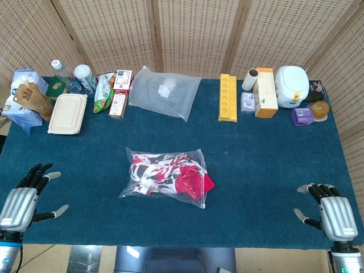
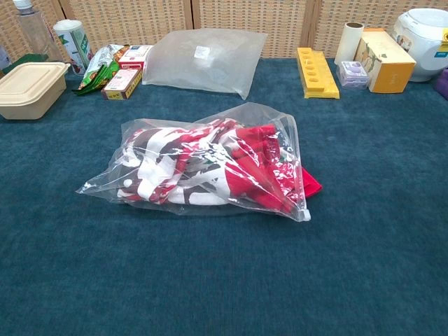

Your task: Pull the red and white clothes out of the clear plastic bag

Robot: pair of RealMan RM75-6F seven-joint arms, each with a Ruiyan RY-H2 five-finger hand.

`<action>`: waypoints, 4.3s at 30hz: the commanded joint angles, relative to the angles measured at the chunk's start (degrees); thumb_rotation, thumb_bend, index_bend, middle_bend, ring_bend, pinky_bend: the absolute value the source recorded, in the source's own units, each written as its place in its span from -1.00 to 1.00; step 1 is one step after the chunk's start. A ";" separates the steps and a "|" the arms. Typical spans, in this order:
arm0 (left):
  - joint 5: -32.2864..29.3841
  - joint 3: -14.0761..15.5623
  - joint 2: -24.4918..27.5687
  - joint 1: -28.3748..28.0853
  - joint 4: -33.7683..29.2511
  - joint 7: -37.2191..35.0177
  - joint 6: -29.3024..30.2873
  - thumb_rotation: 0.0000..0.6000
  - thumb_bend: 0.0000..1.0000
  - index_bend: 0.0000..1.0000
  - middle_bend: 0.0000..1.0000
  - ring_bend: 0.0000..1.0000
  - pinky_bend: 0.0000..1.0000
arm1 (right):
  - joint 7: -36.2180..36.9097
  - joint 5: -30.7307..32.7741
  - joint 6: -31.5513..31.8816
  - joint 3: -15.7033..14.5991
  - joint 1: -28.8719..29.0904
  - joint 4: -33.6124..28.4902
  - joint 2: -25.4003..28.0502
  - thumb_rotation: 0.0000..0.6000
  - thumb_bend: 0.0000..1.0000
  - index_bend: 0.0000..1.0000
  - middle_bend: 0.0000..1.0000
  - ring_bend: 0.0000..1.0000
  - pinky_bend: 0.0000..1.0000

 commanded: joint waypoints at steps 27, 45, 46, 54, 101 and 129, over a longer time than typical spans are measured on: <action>-14.05 -8.59 -2.05 -22.54 -4.07 16.11 -28.45 1.00 -0.82 -0.96 -0.77 -0.90 -0.62 | 2.42 -0.99 2.17 -0.66 -1.44 1.81 -0.16 1.00 -0.57 -0.19 -0.12 -0.21 -0.40; -31.74 -9.68 -18.17 -40.89 9.95 31.44 -37.00 1.00 -0.84 -1.00 -0.79 -0.92 -0.63 | 3.82 0.62 2.17 -0.42 -2.21 3.05 -0.45 1.00 -0.57 -0.19 -0.13 -0.21 -0.40; -31.87 -9.63 -18.49 -41.24 10.52 31.50 -37.08 1.00 -0.84 -1.00 -0.79 -0.92 -0.64 | 3.82 0.65 2.11 -0.40 -2.18 3.02 -0.45 1.00 -0.57 -0.19 -0.13 -0.21 -0.40; -31.06 -8.81 -23.97 -44.56 18.79 29.01 -38.87 1.00 -0.82 -0.99 -0.79 -0.93 -0.64 | 3.93 0.87 2.00 -0.36 -2.32 3.06 -0.51 1.00 -0.57 -0.19 -0.13 -0.21 -0.40; 14.00 -0.62 -51.31 -47.72 80.29 -38.65 2.33 1.00 -0.04 0.74 0.31 0.30 0.48 | -0.42 1.57 -1.65 0.93 -0.06 -2.20 0.60 1.00 -0.57 -0.19 -0.13 -0.20 -0.34; 9.18 -4.66 -57.11 -45.93 86.01 -50.81 14.99 1.00 -0.11 0.74 0.31 0.29 0.48 | 16.92 4.98 -14.26 7.46 12.51 2.09 0.36 1.00 -0.67 -0.19 0.00 0.15 0.09</action>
